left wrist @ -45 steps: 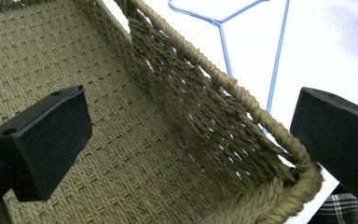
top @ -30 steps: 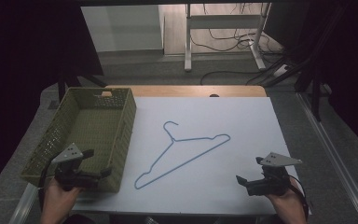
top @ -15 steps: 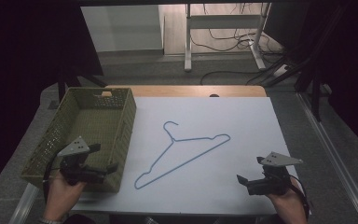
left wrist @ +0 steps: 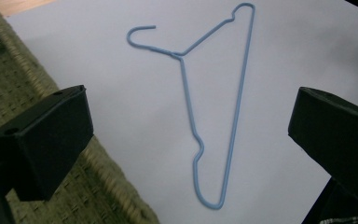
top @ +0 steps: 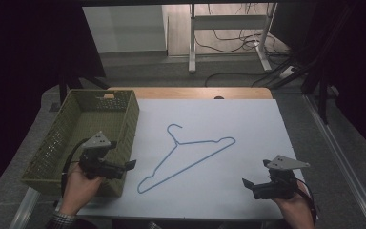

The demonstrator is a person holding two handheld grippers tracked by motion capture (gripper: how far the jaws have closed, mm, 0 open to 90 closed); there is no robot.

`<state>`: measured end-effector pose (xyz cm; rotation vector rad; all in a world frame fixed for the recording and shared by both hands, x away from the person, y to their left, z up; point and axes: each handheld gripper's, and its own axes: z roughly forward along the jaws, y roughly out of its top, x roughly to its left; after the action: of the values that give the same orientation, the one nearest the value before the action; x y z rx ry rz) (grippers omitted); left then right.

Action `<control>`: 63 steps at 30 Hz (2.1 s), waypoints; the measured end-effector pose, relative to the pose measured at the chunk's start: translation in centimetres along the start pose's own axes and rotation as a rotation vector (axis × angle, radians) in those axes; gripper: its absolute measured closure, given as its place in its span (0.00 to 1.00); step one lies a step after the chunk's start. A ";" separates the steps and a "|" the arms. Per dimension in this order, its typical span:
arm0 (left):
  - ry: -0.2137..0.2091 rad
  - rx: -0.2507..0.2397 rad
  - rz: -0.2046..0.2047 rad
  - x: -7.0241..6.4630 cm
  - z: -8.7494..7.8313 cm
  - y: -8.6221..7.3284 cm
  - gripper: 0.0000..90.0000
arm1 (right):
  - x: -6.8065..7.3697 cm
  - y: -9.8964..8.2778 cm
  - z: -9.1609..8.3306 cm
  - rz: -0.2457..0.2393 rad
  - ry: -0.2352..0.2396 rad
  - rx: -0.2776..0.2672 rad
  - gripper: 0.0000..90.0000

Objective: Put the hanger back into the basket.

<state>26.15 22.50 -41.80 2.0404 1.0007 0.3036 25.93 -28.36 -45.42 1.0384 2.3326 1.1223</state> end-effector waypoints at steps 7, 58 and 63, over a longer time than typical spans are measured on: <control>-0.030 0.007 -0.012 -0.4 1.5 1.2 0.00 | 0.0 0.0 0.0 0.005 -0.001 0.002 0.00; -0.001 0.244 0.012 -0.9 16.7 4.8 0.48 | 0.0 -0.2 0.5 -0.010 0.006 0.032 0.00; 0.006 0.266 -0.011 -0.2 17.7 4.1 0.63 | 0.1 -0.3 0.5 -0.013 0.007 0.039 0.00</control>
<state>37.55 10.84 -49.89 2.2718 1.1038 0.1775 26.06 -28.15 -45.96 1.0329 2.3722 1.0818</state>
